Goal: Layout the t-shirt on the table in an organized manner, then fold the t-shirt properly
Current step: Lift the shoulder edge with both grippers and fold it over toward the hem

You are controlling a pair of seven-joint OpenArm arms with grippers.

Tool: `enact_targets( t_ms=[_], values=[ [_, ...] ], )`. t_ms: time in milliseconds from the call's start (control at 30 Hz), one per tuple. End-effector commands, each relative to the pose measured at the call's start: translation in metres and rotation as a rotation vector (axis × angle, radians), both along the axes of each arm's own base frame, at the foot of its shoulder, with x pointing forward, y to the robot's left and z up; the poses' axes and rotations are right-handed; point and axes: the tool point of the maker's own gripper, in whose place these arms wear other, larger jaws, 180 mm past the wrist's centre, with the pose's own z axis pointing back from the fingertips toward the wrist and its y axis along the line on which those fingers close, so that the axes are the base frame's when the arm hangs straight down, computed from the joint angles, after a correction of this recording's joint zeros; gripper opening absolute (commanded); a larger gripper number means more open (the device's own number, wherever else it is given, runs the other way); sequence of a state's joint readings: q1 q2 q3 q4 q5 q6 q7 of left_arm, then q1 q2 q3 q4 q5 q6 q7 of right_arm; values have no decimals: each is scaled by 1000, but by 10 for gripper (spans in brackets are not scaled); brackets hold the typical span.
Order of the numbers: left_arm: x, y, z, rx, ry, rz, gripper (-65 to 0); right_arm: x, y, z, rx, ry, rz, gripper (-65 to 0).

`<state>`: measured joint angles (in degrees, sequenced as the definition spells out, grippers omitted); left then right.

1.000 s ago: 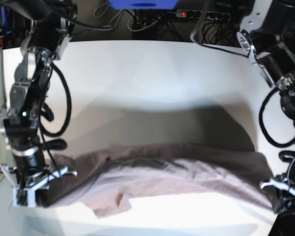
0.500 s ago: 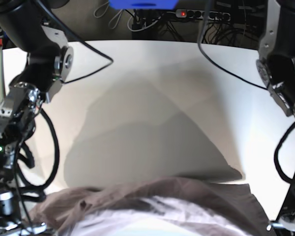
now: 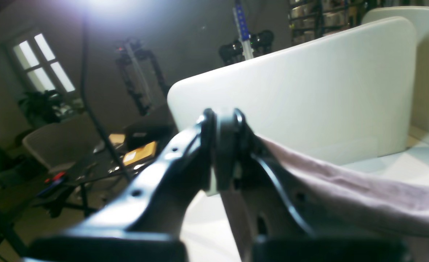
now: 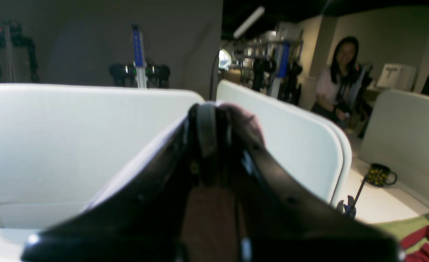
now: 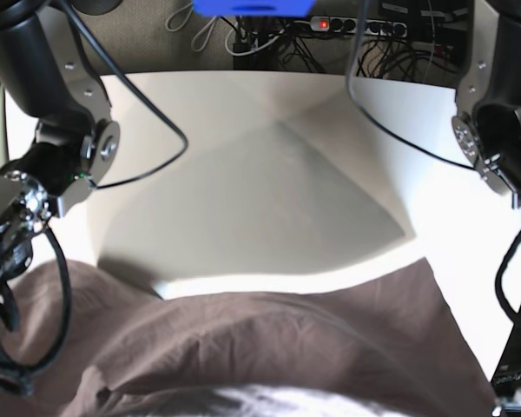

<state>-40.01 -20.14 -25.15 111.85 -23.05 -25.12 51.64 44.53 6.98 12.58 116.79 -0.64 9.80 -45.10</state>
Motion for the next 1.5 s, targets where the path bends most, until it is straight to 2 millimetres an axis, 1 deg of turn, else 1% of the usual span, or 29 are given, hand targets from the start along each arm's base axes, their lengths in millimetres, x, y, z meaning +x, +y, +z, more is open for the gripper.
enact_targets(
  t_ms=[0, 100, 167, 233, 267, 367, 400, 433, 533, 567, 633, 733, 833, 900, 967, 1000, 1067, 1100, 1167, 1200, 1267, 1333, 1400, 1467],
  values=[
    [-8, 2, 20, -1, -70, -1, -648, -11, 2, 28, -21, -95, 2, -650],
    [-8, 2, 19, -17, -68, -14, -648, -12, 2, 36, -20, -113, 2, -650],
    [-8, 10, 11, -43, -52, -1, -648, -12, 1, 38, -19, -115, 3, -650],
    [-6, 10, 2, -72, -38, -1, -648, -8, 1, 35, -13, -103, 7, -650],
    [-3, 10, -5, -84, -21, -1, -648, -3, 1, 31, -9, -87, 11, -650],
    [13, 11, -36, -138, 64, -16, -648, 14, -1, 15, 10, -25, 20, -650],
    [19, 12, -46, -158, 92, -20, -648, 21, 2, 9, 18, -3, 31, -650],
    [26, 13, -60, -180, 130, -22, -648, 29, 1, 0, 30, 28, 36, -650],
    [46, 26, -97, -215, 231, 9, -648, 53, 0, -39, 53, 134, 51, -650],
    [51, 29, -104, -230, 243, 13, -648, 60, 0, -52, 58, 156, 56, -650],
    [62, 36, -121, -269, 264, 11, -648, 74, 0, -84, 66, 210, 67, -650],
    [77, 46, -150, -325, 320, 14, -648, 92, 10, -125, 61, 277, 99, -650],
    [92, 59, -191, -402, 391, 28, -648, 108, 10, -164, 81, 345, 114, -650],
    [101, 64, -208, -452, 408, 32, -647, 116, 8, -185, 97, 387, 117, -650],
    [108, 67, -233, -508, 447, 37, -647, 125, 6, -210, 117, 436, 119, -650],
    [111, 68, -242, -530, 463, 38, -646, 128, 6, -221, 126, 458, 121, -650],
    [117, 69, -260, -574, 493, 43, -645, 134, 6, -240, 137, 490, 127, -650],
    [119, 69, -266, -592, 504, 45, -645, 137, 6, -244, 140, 497, 128, -650],
    [124, 65, -278, -609, 534, 45, -644, 142, 7, -262, 154, 532, 132, -650],
    [127, 64, -281, -594, 550, 44, -640, 142, 3, -273, 158, 557, 127, -650],
    [132, 54, -293, -544, 598, 41, -597, 143, 0, -288, 166, 596, 123, -650],
    [137, 49, -302, -511, 627, 44, -512, 146, 0, -301, 179, 632, 125, -607],
    [138, 48, -311, -504, 640, 53, -419, 145, 0, -316, 188, 671, 125, -534],
    [138, 47, -315, -497, 630, 61, -334, 143, -8, -328, 189, 703, 111, -425]
  ],
)
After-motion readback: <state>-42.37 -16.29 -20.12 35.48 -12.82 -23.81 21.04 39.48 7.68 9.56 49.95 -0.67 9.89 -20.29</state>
